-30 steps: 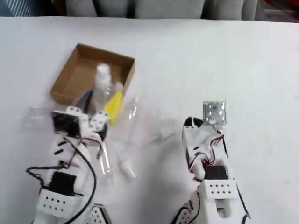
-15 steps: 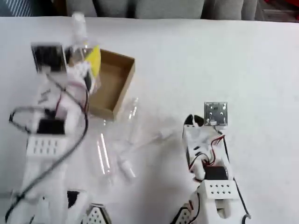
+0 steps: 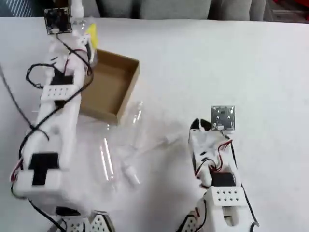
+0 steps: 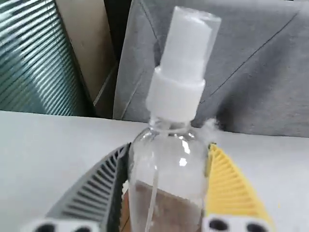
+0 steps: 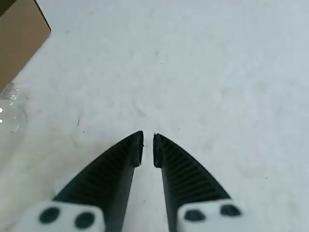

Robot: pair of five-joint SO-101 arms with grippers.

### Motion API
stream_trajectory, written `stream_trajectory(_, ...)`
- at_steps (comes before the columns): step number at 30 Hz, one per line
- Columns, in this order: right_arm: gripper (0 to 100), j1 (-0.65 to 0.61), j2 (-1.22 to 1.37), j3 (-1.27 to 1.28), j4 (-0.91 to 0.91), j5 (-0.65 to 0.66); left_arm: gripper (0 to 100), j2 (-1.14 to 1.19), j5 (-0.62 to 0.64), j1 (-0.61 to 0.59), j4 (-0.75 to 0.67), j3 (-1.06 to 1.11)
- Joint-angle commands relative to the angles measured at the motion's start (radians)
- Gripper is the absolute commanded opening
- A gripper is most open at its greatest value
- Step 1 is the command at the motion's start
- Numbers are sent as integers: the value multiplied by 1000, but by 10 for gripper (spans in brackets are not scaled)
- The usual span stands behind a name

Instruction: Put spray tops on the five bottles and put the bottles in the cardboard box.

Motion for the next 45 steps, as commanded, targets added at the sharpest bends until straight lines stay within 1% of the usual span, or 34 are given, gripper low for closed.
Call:
stream_trajectory(1, 19, 2, 1, -3, -24, 0, 24, 113, 12, -25, -213, -68)
stream_trajectory(12, 21, 1, 1, -3, -24, 2, 24, 377, 6, -27, -609, -68)
stream_trajectory(14, 21, 1, 1, -3, -24, 2, 24, 412, 6, -27, -660, -68)
stream_trajectory(22, 21, 1, 1, -3, -25, 2, 24, 464, 5, -44, -710, -69)
stream_trajectory(29, 21, 1, 1, -3, -25, 2, 24, 466, 5, -71, -715, -69)
stream_trajectory(42, 21, 1, 1, -3, -25, 2, 22, 467, 5, -56, -717, -69)
stream_trajectory(45, 21, 1, 1, -3, -25, 2, 22, 486, 5, -51, -755, -69)
